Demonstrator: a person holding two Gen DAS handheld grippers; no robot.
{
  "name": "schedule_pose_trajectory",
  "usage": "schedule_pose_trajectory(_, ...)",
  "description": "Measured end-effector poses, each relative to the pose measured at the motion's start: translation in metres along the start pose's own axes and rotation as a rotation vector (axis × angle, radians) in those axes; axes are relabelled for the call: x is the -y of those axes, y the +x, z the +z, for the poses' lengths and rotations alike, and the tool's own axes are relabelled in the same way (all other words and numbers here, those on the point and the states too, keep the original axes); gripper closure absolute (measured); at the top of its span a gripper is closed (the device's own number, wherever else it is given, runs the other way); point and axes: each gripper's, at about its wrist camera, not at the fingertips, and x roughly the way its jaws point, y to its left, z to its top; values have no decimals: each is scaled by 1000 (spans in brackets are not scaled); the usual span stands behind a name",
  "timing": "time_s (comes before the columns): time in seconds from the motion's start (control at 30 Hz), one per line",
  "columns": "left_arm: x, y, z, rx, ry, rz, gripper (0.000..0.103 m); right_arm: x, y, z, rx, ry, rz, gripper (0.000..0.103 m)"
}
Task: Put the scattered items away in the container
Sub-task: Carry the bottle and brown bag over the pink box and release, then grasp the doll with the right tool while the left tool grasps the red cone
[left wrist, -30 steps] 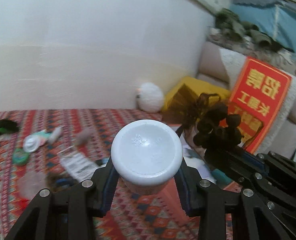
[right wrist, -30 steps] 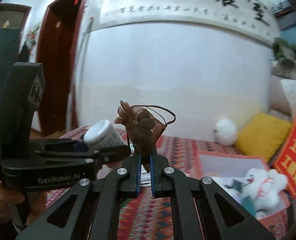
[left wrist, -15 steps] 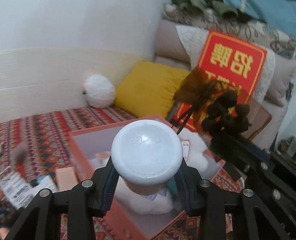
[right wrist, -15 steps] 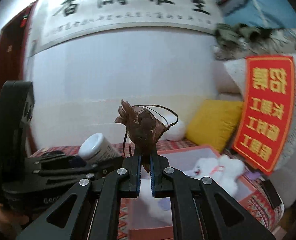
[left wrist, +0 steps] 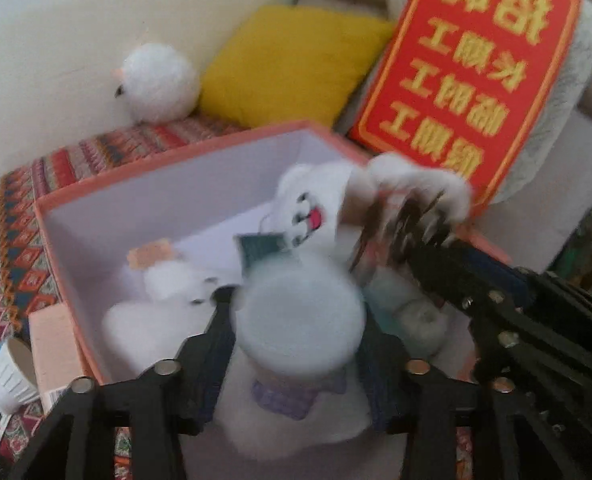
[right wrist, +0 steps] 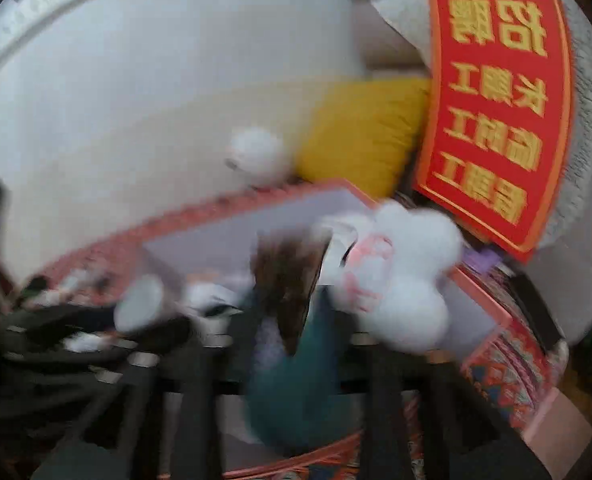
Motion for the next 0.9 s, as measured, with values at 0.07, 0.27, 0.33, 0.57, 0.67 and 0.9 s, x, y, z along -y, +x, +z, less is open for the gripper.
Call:
schedule_pose_trajectory(0.07,-7,-10,0,33,-11,15,22,7,-12,1,59,26,-32,20)
schedule_pose_trajectory(0.27,-32,-66,2,167,-83,50,14,2,-54,12,222,58,-21,9)
schedule_pose_trajectory(0.33,-42,-85,-1,190,-112,64,14,-14,-71,14,274,38,18,9)
schedule_pose_trajectory(0.57,-90,-152,-44,248,-180,204,12,-111,-109,4,350,-156,208,2)
schedule_pose_trajectory(0.67,-122,-172,-74,237,-239,260,10,-154,-108,-11,312,-243,279,1)
schedule_pose_trajectory(0.9,-202,-198,-157,172,-394,387,10,-235,-84,-42,151,-353,448,2)
